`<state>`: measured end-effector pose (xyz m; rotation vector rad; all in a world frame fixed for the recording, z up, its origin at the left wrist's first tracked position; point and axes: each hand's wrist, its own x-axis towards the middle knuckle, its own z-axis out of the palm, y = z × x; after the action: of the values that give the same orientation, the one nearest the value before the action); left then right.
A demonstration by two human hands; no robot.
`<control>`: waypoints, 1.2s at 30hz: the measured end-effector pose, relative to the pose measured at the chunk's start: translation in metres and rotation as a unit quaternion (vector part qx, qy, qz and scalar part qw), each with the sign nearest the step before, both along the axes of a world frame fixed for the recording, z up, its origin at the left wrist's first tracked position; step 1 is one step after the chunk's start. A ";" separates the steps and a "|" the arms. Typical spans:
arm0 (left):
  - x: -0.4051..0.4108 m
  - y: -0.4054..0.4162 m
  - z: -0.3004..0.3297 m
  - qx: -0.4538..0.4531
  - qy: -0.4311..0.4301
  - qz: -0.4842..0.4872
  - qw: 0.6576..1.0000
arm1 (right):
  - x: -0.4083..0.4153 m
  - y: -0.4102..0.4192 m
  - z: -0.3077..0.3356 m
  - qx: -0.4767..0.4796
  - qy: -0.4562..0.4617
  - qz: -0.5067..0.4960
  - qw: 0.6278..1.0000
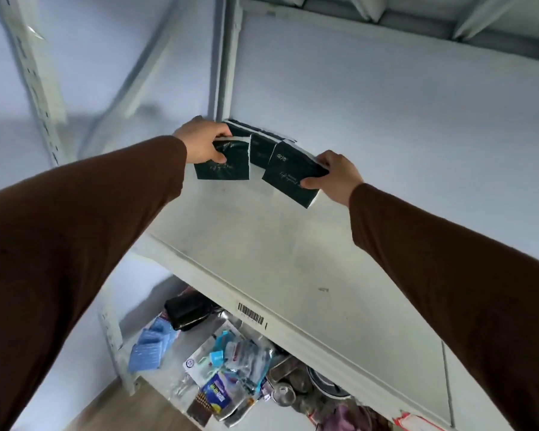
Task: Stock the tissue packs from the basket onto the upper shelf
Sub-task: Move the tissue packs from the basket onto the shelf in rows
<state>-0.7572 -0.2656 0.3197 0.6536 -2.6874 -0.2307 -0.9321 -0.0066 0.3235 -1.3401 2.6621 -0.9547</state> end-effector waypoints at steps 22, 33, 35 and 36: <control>-0.141 -0.181 -0.026 -0.122 -0.046 -0.091 0.987 | -0.064 -0.157 -0.028 0.050 0.045 -0.122 0.990; -0.121 -0.171 -0.042 -0.148 0.098 -0.130 0.975 | -0.080 -0.198 -0.031 0.038 0.066 -0.134 0.988; -0.109 -0.163 -0.051 -0.116 0.114 -0.122 0.979 | -0.080 -0.203 -0.034 0.042 0.073 -0.137 0.987; -0.103 -0.158 -0.055 -0.105 0.112 -0.117 0.981 | -0.080 -0.205 -0.037 0.044 0.077 -0.140 0.986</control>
<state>-0.8605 -0.4240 0.2643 0.2320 -2.5210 -0.0736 -1.0121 -0.2121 0.2869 -1.0855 3.0299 -0.7684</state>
